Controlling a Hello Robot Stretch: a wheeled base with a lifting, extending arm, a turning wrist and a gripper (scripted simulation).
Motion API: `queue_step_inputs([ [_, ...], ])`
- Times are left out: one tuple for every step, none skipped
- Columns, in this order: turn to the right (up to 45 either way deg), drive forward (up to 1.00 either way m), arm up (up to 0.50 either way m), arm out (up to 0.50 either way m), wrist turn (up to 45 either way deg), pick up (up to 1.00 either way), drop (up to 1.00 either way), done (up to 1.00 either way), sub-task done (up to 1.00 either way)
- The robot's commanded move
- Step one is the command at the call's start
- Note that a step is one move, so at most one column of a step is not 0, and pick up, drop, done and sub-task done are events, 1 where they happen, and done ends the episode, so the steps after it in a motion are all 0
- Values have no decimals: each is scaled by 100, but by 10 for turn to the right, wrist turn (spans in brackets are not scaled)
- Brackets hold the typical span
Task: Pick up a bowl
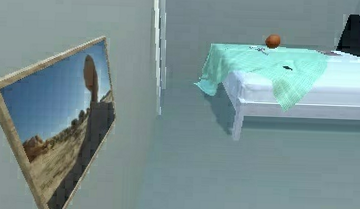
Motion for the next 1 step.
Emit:
queue_step_inputs([
  [0, 0, 50, 0, 0, 0, 0, 0, 0],
])
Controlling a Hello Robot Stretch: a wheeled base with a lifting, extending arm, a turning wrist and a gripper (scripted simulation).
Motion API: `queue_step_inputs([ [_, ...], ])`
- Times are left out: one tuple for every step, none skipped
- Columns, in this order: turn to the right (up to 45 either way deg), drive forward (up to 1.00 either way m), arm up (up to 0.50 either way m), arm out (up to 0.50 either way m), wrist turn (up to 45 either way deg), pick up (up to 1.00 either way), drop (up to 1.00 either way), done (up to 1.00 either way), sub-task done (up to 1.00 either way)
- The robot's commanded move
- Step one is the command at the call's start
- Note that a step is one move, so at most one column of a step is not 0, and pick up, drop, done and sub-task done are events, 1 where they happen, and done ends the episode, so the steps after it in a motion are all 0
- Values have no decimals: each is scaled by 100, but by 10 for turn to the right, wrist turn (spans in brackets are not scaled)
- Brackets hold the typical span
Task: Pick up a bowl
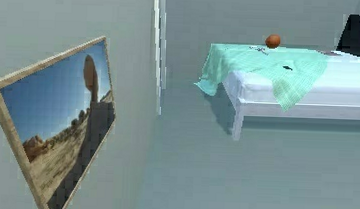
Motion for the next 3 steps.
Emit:
queue_step_inputs([
  [0, 0, 30, 0, 0, 0, 0, 0, 0],
  [0, 0, 0, 44, 0, 0, 0, 0, 0],
  [0, 0, 0, 0, 450, 0, 0, 0, 0],
])
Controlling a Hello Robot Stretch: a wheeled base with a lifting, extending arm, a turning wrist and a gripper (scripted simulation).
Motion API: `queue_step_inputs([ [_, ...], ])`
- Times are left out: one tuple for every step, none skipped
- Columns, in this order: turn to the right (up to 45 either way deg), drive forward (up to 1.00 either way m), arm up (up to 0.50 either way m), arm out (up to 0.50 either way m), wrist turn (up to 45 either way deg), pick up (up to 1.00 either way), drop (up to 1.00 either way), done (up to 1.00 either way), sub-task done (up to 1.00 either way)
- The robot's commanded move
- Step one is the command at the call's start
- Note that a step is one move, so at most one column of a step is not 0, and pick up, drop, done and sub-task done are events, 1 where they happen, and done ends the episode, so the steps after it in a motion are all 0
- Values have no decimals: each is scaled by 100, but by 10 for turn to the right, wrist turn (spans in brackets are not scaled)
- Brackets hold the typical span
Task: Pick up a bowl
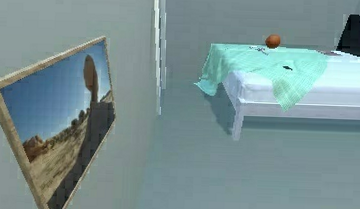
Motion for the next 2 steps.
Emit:
queue_step_inputs([
  [0, 0, 0, 0, 450, 0, 0, 0, 0],
  [0, 0, 0, 0, 450, 0, 0, 0, 0],
])
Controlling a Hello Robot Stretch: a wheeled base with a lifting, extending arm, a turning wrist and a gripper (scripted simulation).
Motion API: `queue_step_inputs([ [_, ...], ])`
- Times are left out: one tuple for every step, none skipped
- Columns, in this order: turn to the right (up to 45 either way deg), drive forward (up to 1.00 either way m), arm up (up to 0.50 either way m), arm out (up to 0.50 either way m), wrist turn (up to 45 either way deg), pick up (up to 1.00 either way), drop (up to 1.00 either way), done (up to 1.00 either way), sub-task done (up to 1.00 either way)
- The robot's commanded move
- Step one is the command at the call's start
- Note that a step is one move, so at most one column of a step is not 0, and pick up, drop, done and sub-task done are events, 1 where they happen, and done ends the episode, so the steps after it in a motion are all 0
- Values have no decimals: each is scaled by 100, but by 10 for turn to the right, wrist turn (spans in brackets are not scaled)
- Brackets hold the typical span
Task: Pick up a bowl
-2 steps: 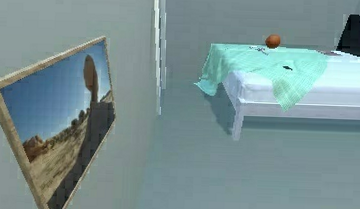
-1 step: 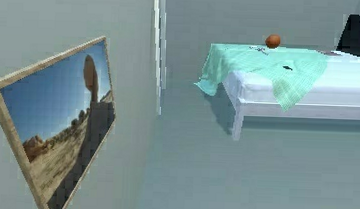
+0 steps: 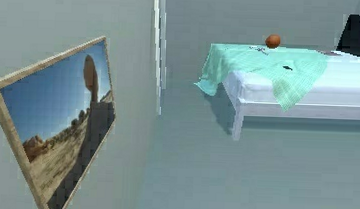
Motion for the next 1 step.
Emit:
queue_step_inputs([
  [0, 0, 0, 0, 270, 0, 0, 0, 0],
])
